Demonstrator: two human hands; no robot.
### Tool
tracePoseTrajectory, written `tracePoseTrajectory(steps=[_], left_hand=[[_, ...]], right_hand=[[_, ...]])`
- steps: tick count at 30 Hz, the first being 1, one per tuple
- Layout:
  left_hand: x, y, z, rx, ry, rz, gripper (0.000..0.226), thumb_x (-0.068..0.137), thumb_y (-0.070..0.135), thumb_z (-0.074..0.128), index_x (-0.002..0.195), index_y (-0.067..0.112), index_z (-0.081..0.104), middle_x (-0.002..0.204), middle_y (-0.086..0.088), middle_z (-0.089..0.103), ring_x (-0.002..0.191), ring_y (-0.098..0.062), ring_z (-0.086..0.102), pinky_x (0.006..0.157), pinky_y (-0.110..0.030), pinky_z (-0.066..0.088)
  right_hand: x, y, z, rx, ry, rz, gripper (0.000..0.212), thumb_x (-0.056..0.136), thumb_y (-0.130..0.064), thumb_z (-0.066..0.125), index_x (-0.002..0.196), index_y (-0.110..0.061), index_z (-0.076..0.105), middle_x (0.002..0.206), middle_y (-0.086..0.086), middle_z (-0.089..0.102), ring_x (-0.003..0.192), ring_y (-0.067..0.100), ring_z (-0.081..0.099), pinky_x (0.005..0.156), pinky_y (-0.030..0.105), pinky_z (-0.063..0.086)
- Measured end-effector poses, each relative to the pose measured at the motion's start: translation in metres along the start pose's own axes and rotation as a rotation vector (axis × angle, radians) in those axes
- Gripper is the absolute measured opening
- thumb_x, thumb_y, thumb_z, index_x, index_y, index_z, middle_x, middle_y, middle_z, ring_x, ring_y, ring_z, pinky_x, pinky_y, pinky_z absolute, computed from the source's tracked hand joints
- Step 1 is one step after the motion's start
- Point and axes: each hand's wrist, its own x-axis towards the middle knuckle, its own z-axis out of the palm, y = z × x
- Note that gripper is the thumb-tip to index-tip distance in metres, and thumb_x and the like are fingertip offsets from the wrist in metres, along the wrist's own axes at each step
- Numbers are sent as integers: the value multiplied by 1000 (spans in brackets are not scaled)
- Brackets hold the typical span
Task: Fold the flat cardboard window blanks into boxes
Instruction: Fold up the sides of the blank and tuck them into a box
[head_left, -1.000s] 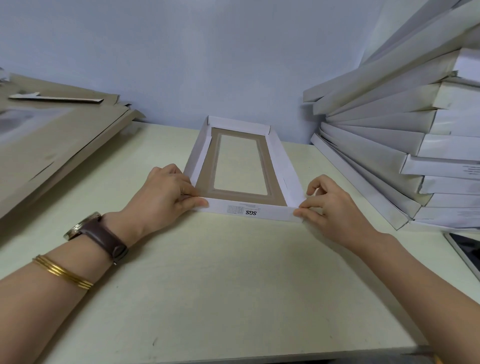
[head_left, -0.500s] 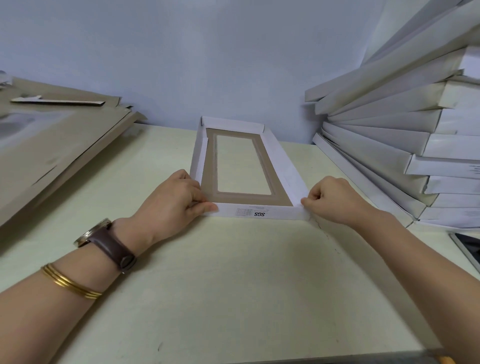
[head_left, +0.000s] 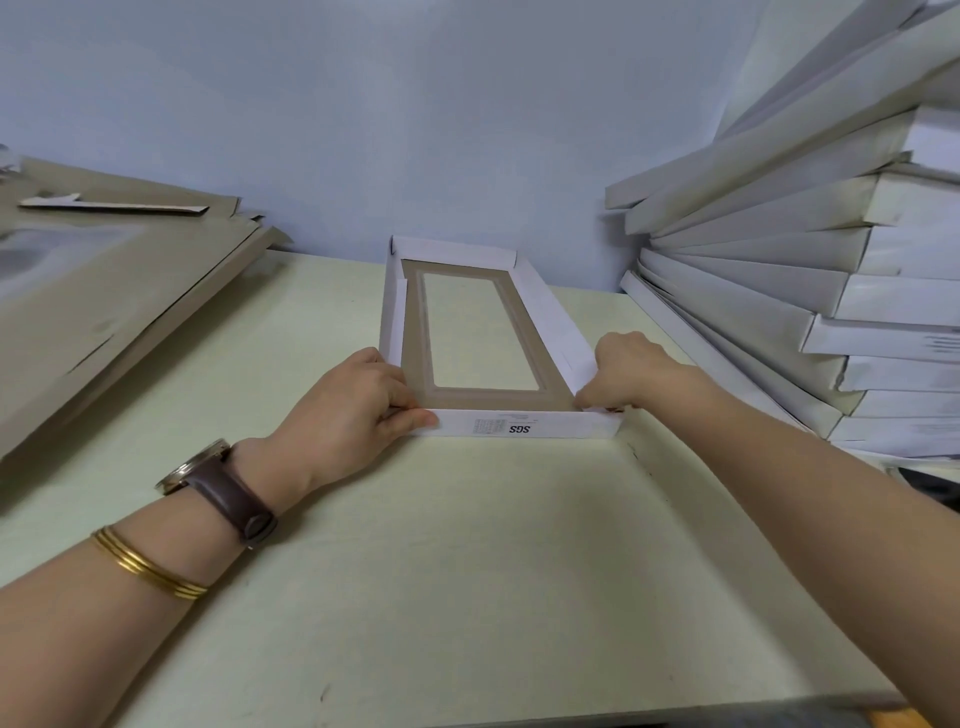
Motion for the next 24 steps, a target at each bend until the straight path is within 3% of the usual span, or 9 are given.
tracePoseTrajectory(steps=[9, 16, 24], left_hand=[[0, 2, -2, -4, -1, -6, 34, 89, 38, 63, 69, 12, 71, 64, 2, 57, 74, -16, 38, 62, -23, 30], [-1, 5, -3, -11, -3, -13, 33, 90, 39, 63, 71, 13, 73, 64, 4, 56, 76, -17, 40, 63, -22, 28], [0, 4, -3, -13, -10, -15, 33, 90, 38, 63, 70, 13, 72, 65, 3, 56, 76, -16, 38, 64, -23, 29]], right_hand=[[3, -13, 2, -88, -36, 51, 25, 60, -28, 73, 71, -16, 54, 75, 0, 56, 59, 16, 53, 49, 21, 35], [4, -22, 1, -164, -63, 81, 21, 61, -21, 71, 71, -16, 53, 74, 1, 56, 58, 17, 53, 49, 20, 35], [0, -22, 3, -247, -27, 46, 10, 66, -9, 56, 70, -13, 48, 76, 3, 47, 58, 16, 46, 48, 20, 31]])
